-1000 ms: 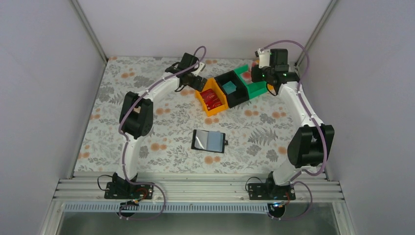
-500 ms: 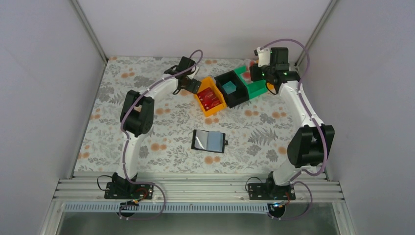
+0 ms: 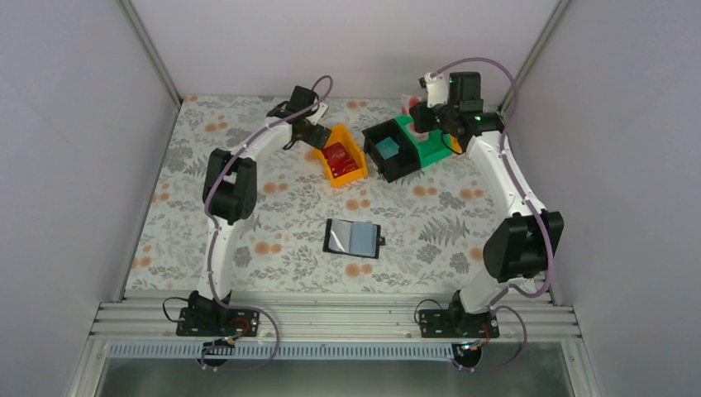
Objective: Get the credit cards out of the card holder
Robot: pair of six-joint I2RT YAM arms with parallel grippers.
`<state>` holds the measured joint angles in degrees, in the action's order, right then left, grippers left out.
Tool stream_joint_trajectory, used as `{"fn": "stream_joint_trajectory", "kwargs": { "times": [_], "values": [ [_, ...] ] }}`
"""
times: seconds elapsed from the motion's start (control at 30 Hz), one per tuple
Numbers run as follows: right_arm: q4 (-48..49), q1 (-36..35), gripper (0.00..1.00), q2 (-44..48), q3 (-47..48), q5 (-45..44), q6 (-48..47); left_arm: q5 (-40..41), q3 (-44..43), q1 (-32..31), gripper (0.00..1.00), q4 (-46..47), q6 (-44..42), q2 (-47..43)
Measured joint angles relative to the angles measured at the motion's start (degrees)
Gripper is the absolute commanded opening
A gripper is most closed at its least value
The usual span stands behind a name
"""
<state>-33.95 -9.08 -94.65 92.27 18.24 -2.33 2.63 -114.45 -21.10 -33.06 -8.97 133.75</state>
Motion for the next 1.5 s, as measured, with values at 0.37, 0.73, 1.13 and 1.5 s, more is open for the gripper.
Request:
{"fn": "stream_joint_trajectory", "kwargs": {
  "times": [0.37,0.73,1.13,1.5],
  "values": [
    [-2.4,-0.9,0.04,-8.5,1.7,1.0,4.1,-3.1,-0.6,2.0,1.00,0.2,-3.4,-0.1],
    [-4.2,-6.7,0.04,-19.2,-1.9,-1.7,2.7,-12.9,0.2,3.5,1.00,0.7,-5.6,-7.3],
    [-2.1,-10.9,0.04,-27.0,6.3,4.2,6.5,-13.4,11.3,4.6,1.00,1.7,-5.4,-17.5],
    [-9.9,-12.7,0.04,-24.6,14.4,2.3,3.3,-22.9,10.8,5.2,0.96,-1.0,-11.0,-22.3]
  ]
}}
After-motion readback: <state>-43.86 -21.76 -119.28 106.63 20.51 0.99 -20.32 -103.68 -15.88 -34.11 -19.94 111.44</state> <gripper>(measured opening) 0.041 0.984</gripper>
